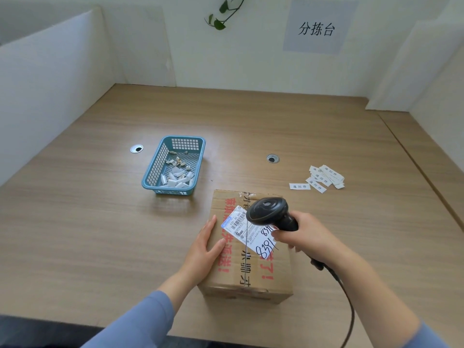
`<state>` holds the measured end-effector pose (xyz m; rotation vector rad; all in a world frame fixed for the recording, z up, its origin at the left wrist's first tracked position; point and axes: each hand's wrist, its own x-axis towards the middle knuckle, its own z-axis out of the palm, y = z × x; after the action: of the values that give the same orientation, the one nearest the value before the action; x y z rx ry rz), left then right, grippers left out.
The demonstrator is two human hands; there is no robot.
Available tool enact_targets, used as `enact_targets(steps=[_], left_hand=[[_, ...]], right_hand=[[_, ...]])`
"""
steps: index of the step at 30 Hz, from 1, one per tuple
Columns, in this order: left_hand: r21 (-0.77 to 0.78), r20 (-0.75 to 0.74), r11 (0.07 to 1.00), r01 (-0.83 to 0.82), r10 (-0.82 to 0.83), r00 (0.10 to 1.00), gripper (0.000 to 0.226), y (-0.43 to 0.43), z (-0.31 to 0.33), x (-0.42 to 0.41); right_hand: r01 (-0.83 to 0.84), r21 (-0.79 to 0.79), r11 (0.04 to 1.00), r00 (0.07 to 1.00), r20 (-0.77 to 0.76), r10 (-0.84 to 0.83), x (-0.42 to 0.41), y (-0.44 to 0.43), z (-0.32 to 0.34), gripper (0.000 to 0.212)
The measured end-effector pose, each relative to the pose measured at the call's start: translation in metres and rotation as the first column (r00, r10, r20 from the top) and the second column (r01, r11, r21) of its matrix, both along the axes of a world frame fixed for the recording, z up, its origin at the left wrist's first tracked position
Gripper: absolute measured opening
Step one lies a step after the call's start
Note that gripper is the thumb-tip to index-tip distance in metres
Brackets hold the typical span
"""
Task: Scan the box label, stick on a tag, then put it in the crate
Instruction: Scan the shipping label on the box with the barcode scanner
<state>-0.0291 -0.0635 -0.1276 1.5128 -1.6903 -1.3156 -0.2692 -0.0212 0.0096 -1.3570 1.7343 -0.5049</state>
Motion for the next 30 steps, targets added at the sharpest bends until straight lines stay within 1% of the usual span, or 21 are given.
enact_targets(steps=[4, 11, 17, 21, 25, 27, 30], left_hand=[[0.006, 0.001, 1.000, -0.003, 0.003, 1.000, 0.074, 0.000, 0.002, 0.000], [0.000, 0.018, 1.000, -0.009, 0.009, 1.000, 0.072, 0.001, 0.008, -0.001], [-0.003, 0.023, 1.000, -0.005, 0.005, 1.000, 0.067, 0.002, 0.010, -0.002], [-0.010, 0.017, 1.000, -0.007, 0.007, 1.000, 0.063, 0.002, 0.011, -0.003], [-0.019, 0.009, 1.000, -0.009, 0.010, 1.000, 0.064, 0.001, 0.011, -0.001], [-0.039, 0.001, 0.999, -0.007, 0.007, 1.000, 0.060, 0.001, 0.010, -0.002], [-0.072, 0.004, 0.997, 0.015, -0.015, 1.000, 0.062, 0.001, 0.007, -0.004]], right_hand=[[0.014, -0.022, 1.000, 0.999, 0.053, -0.013, 0.001, 0.000, -0.002, 0.011], [0.018, -0.057, 0.998, 0.997, 0.081, -0.013, 0.001, 0.000, -0.006, 0.016], [0.063, -0.071, 0.996, 0.991, 0.125, -0.053, -0.004, 0.001, -0.014, 0.020], [0.109, -0.070, 0.992, 0.987, 0.130, -0.100, -0.012, 0.003, -0.019, 0.037], [0.143, -0.074, 0.987, 0.985, 0.109, -0.134, -0.017, 0.004, -0.019, 0.049], [0.156, -0.076, 0.985, 0.983, 0.107, -0.147, -0.020, 0.005, -0.018, 0.055], [0.170, -0.074, 0.983, 0.981, 0.105, -0.162, -0.023, 0.008, -0.019, 0.060]])
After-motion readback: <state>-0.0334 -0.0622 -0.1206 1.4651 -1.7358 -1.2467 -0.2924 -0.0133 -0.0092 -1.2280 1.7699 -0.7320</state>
